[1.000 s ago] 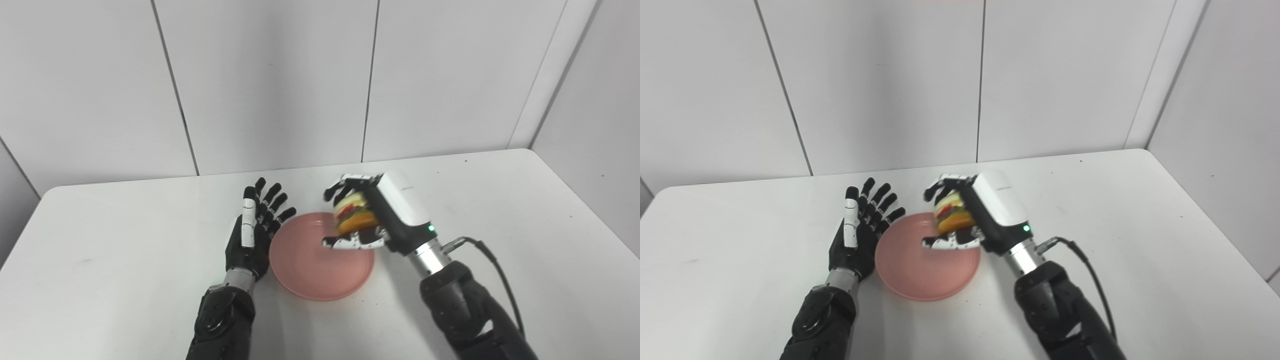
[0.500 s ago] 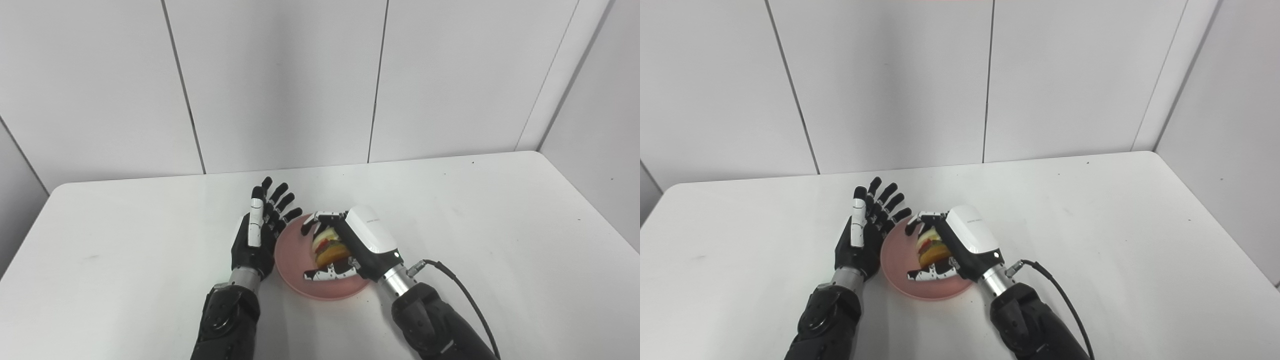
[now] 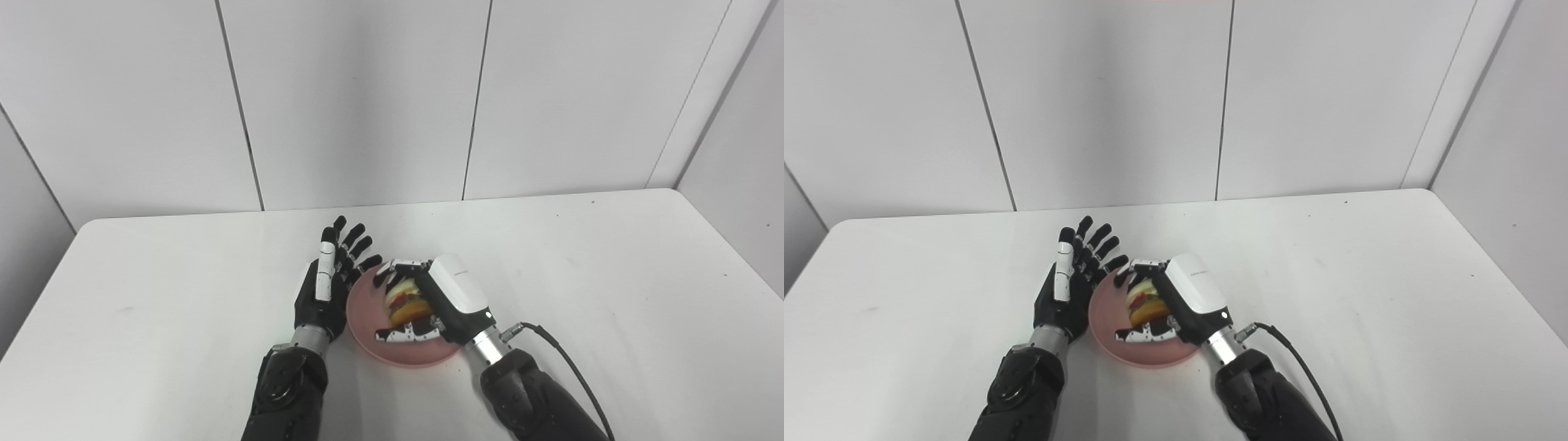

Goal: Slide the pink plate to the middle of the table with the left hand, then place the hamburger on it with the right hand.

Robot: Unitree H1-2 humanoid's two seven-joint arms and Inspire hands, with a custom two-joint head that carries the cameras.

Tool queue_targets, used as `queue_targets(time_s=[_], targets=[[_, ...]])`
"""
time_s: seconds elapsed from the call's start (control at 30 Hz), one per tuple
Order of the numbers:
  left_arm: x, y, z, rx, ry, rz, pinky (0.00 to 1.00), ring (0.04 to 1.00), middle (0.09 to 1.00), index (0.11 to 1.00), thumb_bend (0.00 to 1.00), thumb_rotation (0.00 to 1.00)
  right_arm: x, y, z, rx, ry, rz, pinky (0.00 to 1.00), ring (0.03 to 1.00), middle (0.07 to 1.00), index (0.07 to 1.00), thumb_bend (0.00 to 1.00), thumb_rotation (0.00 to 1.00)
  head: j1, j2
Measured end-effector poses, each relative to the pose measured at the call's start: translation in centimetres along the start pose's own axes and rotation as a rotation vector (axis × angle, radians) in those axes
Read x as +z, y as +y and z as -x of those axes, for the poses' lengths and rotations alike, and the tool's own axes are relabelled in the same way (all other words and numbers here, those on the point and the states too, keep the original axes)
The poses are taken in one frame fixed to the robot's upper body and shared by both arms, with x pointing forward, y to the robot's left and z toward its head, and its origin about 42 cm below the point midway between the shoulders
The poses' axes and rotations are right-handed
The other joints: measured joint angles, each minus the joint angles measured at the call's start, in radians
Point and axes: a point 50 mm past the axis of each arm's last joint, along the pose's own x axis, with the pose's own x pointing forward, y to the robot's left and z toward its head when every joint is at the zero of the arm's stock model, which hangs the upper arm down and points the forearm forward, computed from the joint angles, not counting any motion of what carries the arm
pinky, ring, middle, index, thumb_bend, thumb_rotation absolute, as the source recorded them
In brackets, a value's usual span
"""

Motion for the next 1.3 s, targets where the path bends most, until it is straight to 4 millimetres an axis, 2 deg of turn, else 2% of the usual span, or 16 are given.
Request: queue_targets(time_s=[0.13, 0.17, 0.23, 0.3, 0.43, 0.67, 0.8, 0.93, 1.07, 1.2, 1.3], targets=[[0.0, -0.1, 0.0, -0.004, 0.0, -0.011, 0.73, 0.91, 0.926, 1.0, 0.86, 0.9, 0.0, -0.8, 0.1, 0.016, -0.018, 0.013, 0.71, 0.767, 0.805, 0.787, 0.81, 0.78, -0.008, 0.008], [0.0, -0.1, 0.0, -0.004, -0.001, -0.011, 0.73, 0.91, 0.926, 1.0, 0.86, 0.9, 0.1, -1.1, 0.1, 0.018, -0.026, 0.016, 0.71, 0.767, 0.805, 0.787, 0.81, 0.78, -0.008, 0.008], [0.0, 0.0, 0.0, -0.001, -0.003, -0.009, 0.75, 0.91, 0.922, 1.0, 0.87, 0.88, 0.5, -1.4, 0.1, 0.02, -0.04, 0.014, 0.8, 0.82, 0.843, 0.827, 0.83, 0.91, -0.009, 0.011], [0.0, 0.1, 0.0, 0.002, -0.004, -0.003, 0.76, 0.913, 0.929, 1.0, 0.88, 0.88, 0.8, -1.6, 0.0, 0.014, -0.053, 0.006, 0.84, 0.828, 0.853, 0.855, 0.85, 0.98, -0.011, 0.014], [0.1, 0.1, 0.0, 0.0, -0.004, -0.001, 0.75, 0.898, 0.915, 1.0, 0.88, 0.89, 0.8, -1.7, 0.1, 0.006, -0.06, -0.01, 0.84, 0.819, 0.845, 0.869, 0.89, 1.0, -0.017, 0.015], [0.3, 0.2, 0.4, 0.005, 0.001, 0.004, 0.77, 0.904, 0.919, 1.0, 0.89, 0.87, 1.1, -2.4, 0.6, -0.049, -0.061, -0.035, 0.82, 0.823, 0.848, 0.875, 0.88, 1.0, -0.018, 0.032], [0.6, 0.4, 0.7, 0.016, 0.0, 0.018, 0.8, 0.907, 0.931, 1.0, 0.9, 0.88, 1.4, -3.4, 1.0, -0.112, -0.056, -0.071, 0.76, 0.818, 0.851, 0.872, 0.89, 1.0, -0.018, 0.034], [0.9, 0.8, 1.0, 0.048, -0.014, 0.009, 0.79, 0.889, 0.917, 1.0, 0.91, 0.84, 0.9, -4.2, 2.0, -0.204, -0.012, -0.157, 0.76, 0.825, 0.85, 0.873, 0.88, 1.0, -0.014, 0.037], [0.9, 1.6, 2.0, 0.093, -0.06, -0.043, 0.86, 0.929, 0.927, 1.0, 0.91, 0.81, 0.0, -4.7, 3.2, -0.303, 0.054, -0.289, 0.77, 0.823, 0.854, 0.89, 0.89, 1.0, -0.014, 0.037], [1.3, 1.8, 2.9, 0.176, -0.132, -0.182, 0.89, 0.939, 0.955, 0.997, 0.87, 0.88, -0.5, -4.8, 3.8, -0.366, 0.105, -0.419, 0.77, 0.819, 0.863, 0.912, 0.87, 1.0, -0.014, 0.037], [1.4, 1.6, 3.9, 0.233, -0.188, -0.272, 0.97, 0.993, 0.996, 1.0, 0.87, 0.9, -0.9, -4.5, 4.0, -0.412, 0.161, -0.524, 0.79, 0.828, 0.869, 0.893, 0.87, 1.0, -0.006, 0.037]])
